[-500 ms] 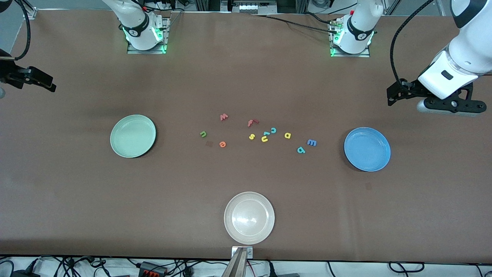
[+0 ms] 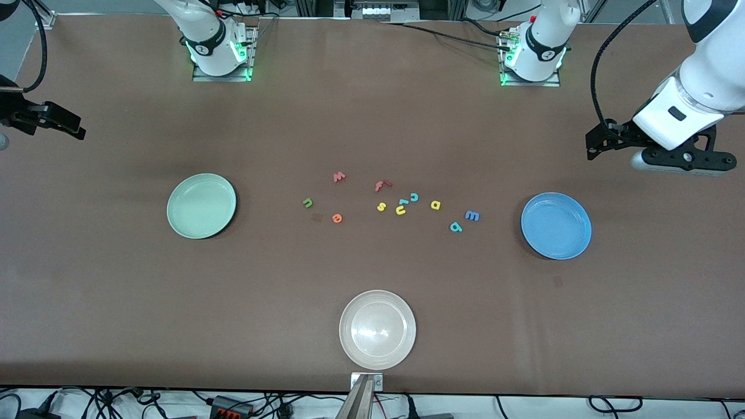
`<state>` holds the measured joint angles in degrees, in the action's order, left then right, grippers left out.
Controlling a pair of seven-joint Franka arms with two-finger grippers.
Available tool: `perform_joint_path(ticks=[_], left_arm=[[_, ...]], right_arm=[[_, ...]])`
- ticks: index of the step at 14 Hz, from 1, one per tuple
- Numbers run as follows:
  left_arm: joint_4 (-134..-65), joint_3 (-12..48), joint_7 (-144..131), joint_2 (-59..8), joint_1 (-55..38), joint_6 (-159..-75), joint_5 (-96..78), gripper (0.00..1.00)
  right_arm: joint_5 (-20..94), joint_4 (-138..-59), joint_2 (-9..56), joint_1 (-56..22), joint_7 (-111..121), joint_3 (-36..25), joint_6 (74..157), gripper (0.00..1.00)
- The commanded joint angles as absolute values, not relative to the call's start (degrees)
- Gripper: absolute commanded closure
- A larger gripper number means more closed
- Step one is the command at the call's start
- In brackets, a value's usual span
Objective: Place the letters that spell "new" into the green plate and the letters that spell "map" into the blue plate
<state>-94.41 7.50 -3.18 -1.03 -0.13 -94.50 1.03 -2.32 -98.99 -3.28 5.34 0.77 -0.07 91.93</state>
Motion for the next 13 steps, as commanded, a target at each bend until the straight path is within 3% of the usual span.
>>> perform_joint_path(ticks=[1,13], left_arm=[[-93.87,7.65,-2.46,-0.44,0.09,-93.43,0.7,0.0],[-93.87,7.65,-2.46,-0.44,0.09,-93.43,0.7,0.0]], right_arm=[[-2.2,-99.4,-3.78,5.89,1.76,0.35,91.93,0.0],[-1.85,-99.58,-3.69,5.89,2.55,0.0,91.14,0.0]])
